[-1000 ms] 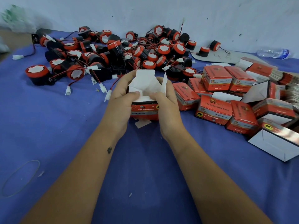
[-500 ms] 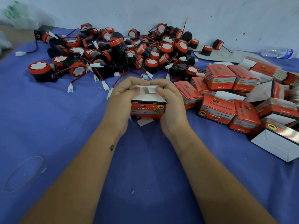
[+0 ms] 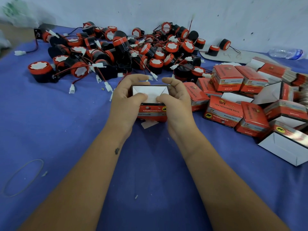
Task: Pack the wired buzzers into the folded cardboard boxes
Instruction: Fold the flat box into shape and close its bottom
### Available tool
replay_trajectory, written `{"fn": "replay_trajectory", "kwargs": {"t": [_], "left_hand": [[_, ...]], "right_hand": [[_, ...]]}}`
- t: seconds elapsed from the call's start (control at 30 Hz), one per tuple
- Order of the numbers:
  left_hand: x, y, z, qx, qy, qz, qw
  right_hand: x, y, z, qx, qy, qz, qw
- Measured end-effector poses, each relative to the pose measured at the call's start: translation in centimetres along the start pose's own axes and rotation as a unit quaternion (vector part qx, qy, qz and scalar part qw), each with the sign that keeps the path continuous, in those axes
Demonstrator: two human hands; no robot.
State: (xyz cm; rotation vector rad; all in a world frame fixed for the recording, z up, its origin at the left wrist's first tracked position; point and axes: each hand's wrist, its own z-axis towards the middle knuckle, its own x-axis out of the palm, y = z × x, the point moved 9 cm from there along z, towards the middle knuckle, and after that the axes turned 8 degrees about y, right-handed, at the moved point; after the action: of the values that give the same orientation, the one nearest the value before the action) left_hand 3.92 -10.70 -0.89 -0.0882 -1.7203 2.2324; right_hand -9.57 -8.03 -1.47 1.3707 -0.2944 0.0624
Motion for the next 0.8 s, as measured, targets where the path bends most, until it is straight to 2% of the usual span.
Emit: {"fn": "replay_trajectory", "kwargs": {"t": [0.17,0.47,0.53,0.6,0.63,0.7,0.73,0.77,0.8], "left_hand": [[-0.4,0.9,0.2,-0.061,0.008,-0.081,0.995],[0.5,0.5,0.1,-0.045,0.069,-0.008,0.997],[1.0,0.7,0.0,-0.051,0.077,-0.015,0.996],[1.4,0.4,-0.1,-0.043,0.083,-0.02,0.995],[1.4,-0.2,-0.1,-0.019,0.079,0.001,0.997],[1.2,-2.2,-0.3,0.069,0.059,0.081,0.993],[1.1,-3.2,-0.7,0.122,0.048,0.129,0.983],[1.0,-4.0,-1.1,0.173,0.039,0.178,0.968],[1.0,-4.7,-1.5,0.214,0.03,0.224,0.95]], "right_hand": [[0.5,0.3,-0.3,-0.006,0.034,-0.001,0.999],[0.6,0.2,-0.5,-0.008,0.049,-0.009,0.999],[0.3,0.6,-0.6,-0.011,0.027,-0.067,0.997],[-0.2,1.6,-0.6,-0.04,-0.017,-0.214,0.976],[-0.4,2.3,-0.7,-0.058,-0.042,-0.323,0.944],[-0.5,3.6,-1.0,-0.079,-0.089,-0.54,0.833],[-0.4,3.8,-1.1,-0.084,-0.093,-0.575,0.808],[-0.3,3.5,-1.0,-0.078,-0.078,-0.56,0.821],[-0.3,2.7,-0.8,-0.05,-0.048,-0.475,0.877]]}}
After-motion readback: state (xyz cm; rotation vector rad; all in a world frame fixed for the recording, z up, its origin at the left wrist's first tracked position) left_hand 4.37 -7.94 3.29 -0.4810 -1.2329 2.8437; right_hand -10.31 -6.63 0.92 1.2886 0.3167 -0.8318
